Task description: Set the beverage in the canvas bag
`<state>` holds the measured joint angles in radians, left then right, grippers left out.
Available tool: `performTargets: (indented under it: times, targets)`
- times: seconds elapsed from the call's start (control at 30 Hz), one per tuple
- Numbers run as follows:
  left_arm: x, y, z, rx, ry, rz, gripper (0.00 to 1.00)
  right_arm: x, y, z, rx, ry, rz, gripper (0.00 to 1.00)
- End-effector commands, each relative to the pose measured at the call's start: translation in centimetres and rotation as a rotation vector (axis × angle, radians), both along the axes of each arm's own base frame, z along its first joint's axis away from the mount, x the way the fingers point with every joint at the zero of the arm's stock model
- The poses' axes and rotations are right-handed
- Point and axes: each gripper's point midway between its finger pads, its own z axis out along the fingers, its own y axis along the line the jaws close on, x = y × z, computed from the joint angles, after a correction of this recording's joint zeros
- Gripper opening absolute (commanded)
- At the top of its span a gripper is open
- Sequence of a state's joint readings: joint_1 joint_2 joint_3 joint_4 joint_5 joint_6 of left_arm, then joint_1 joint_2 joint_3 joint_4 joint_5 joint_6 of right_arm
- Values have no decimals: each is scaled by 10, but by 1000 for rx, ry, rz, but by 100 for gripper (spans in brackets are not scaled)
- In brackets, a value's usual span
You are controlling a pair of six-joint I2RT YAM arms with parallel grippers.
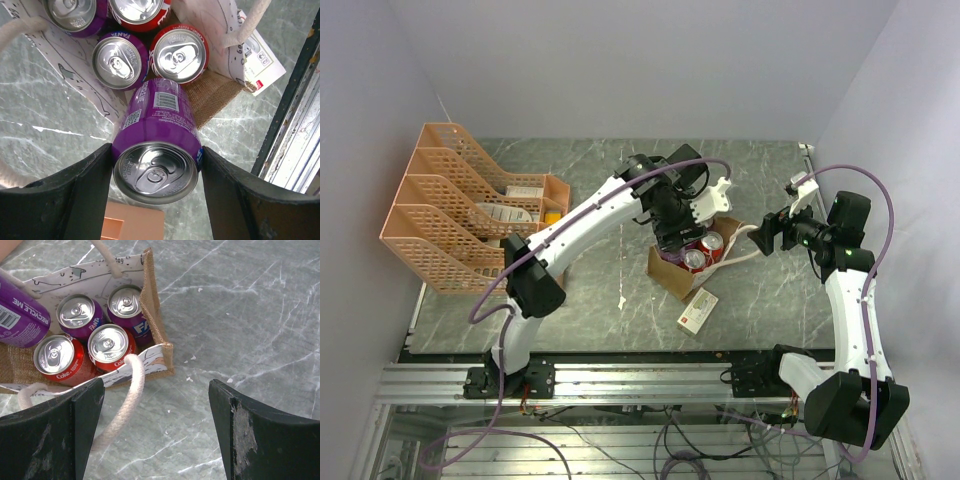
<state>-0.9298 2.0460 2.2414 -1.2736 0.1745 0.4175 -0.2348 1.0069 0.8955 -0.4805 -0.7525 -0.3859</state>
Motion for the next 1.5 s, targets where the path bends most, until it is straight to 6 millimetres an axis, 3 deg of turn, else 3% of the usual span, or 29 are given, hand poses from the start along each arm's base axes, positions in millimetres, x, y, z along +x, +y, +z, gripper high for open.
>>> performTargets:
  times: [0.0, 0.37, 0.6, 0.77, 1.23, 1.47]
  targets:
    - [-6, 12, 3, 47, 9, 9, 7, 0, -2, -3, -3, -1, 3, 85]
    - [11, 2, -4, 47, -32, 53, 7, 0, -3, -4, -3, 1, -3, 85]
    - [26, -27, 20, -130, -105, 86, 7, 0, -4, -3, -3, 1, -2, 85]
    - [29, -34, 30, -185, -126, 87, 7, 0, -3, -3, -4, -2, -2, 86]
    - [13, -13, -16, -59, -52, 59, 7, -1, -4, -3, -6, -1, -3, 86]
    - [13, -13, -28, -60, -60, 48, 7, -1, -4, -3, -3, -5, -3, 86]
